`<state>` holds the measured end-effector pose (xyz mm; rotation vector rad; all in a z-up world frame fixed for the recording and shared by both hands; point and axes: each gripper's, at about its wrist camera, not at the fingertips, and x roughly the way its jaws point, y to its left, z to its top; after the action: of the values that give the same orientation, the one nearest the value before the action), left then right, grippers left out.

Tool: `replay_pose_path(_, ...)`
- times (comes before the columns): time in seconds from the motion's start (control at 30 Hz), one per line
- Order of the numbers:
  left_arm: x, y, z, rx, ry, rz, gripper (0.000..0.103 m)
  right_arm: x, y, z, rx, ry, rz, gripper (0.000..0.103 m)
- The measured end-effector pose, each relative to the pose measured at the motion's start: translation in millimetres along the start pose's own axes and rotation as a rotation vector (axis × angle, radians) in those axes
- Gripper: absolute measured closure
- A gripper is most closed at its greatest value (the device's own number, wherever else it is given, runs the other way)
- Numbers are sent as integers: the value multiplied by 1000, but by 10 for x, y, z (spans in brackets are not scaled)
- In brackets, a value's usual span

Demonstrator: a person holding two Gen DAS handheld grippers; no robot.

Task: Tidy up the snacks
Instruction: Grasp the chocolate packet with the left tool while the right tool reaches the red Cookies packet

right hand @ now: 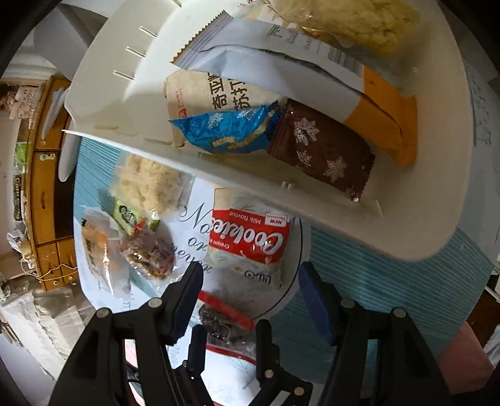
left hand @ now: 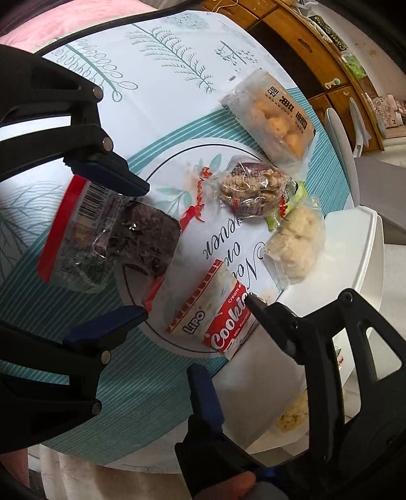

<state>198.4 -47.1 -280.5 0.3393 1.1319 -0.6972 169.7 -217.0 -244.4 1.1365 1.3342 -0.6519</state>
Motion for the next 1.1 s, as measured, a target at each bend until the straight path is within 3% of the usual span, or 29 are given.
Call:
replay_pose_path(0.07,15,4,11,1,2,0,34,31,22,25,-6,3,-7,39)
replay_pose_path(0.23,51,69,35,-13,-2,18,50,110,91,86,-34,8,-6,39)
replay_pose_path(0.67,62,266,60,-132,-16,-33,55,296,281,250,-87,14,-65,39)
replay_pose_path(1.1,0,518,30,-276,-8,-69,56,559,748,293,-193,24,-201,39)
